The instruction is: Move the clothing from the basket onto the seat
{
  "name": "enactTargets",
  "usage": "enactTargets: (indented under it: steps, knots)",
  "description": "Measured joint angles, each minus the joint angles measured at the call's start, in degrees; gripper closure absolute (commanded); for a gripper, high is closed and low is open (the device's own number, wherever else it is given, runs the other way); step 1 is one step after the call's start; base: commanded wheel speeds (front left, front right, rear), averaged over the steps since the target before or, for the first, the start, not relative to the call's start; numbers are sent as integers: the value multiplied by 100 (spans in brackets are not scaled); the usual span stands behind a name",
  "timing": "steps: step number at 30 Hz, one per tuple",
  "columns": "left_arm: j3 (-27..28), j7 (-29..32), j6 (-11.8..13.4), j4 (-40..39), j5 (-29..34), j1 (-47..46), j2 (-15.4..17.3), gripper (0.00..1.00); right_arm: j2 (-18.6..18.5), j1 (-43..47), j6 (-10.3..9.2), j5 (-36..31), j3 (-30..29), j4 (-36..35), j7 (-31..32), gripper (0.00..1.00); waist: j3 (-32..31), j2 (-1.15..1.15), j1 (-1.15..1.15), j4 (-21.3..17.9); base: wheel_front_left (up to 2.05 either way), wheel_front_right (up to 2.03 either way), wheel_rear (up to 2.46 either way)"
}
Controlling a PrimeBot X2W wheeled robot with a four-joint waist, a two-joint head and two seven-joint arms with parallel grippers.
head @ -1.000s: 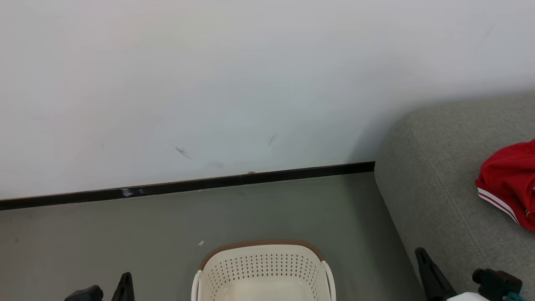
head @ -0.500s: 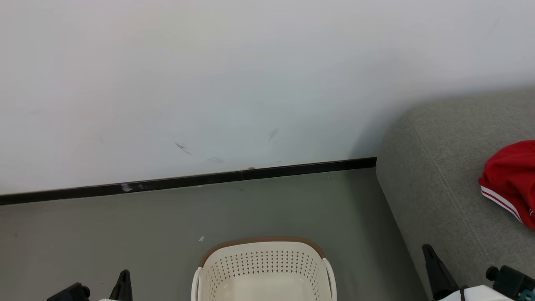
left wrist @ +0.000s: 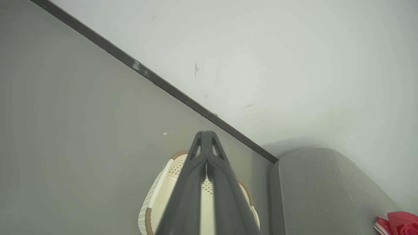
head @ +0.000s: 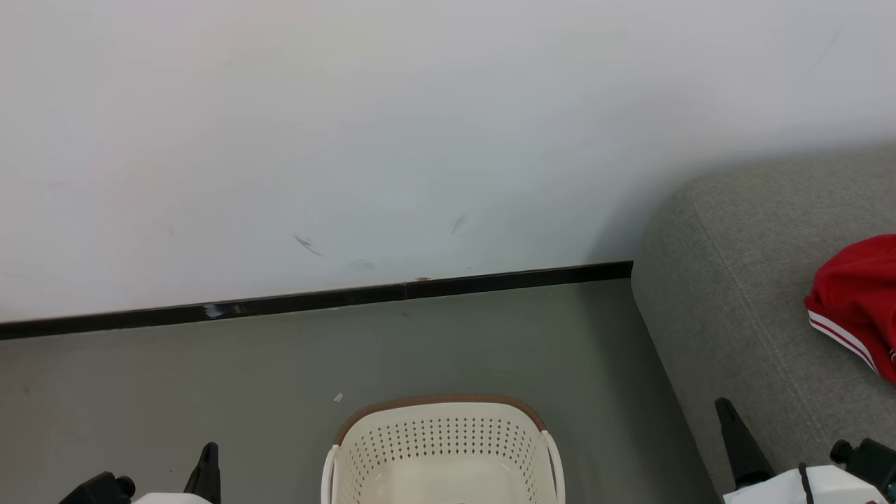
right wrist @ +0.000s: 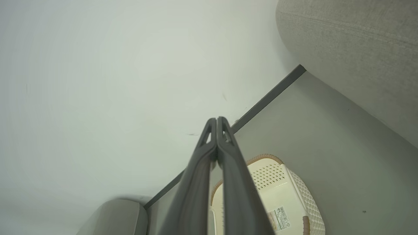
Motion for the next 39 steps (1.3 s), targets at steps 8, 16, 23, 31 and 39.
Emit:
enactTargets:
  steps: [8, 16, 23, 31, 39]
  knots:
    - [119, 140, -168, -27, -508, -7, -34, 100, -18, -75, 0, 622, -24, 55, 152, 100, 47, 0, -33, 5, 0, 0, 0]
    - [257, 290, -350, -52, -1085, -51, -65, 100, -60, -180, 0, 1324, -70, 143, 303, 100, 120, 0, -71, 11, 0, 0, 0]
    - [378, 399, -502, -90, -1595, -136, -89, 100, -100, -324, 0, 1930, -112, 178, 423, 100, 180, 0, -85, 16, 0, 0, 0]
    - [541, 576, -703, -144, -2258, -148, -129, 100, -120, -411, 0, 2721, -151, 221, 571, 100, 238, 0, -89, 22, 0, 0, 0]
    - [679, 719, -882, -187, -2822, -252, -189, 100, -148, -566, 0, 3412, -179, 249, 702, 100, 280, 0, -91, 28, 0, 0, 0]
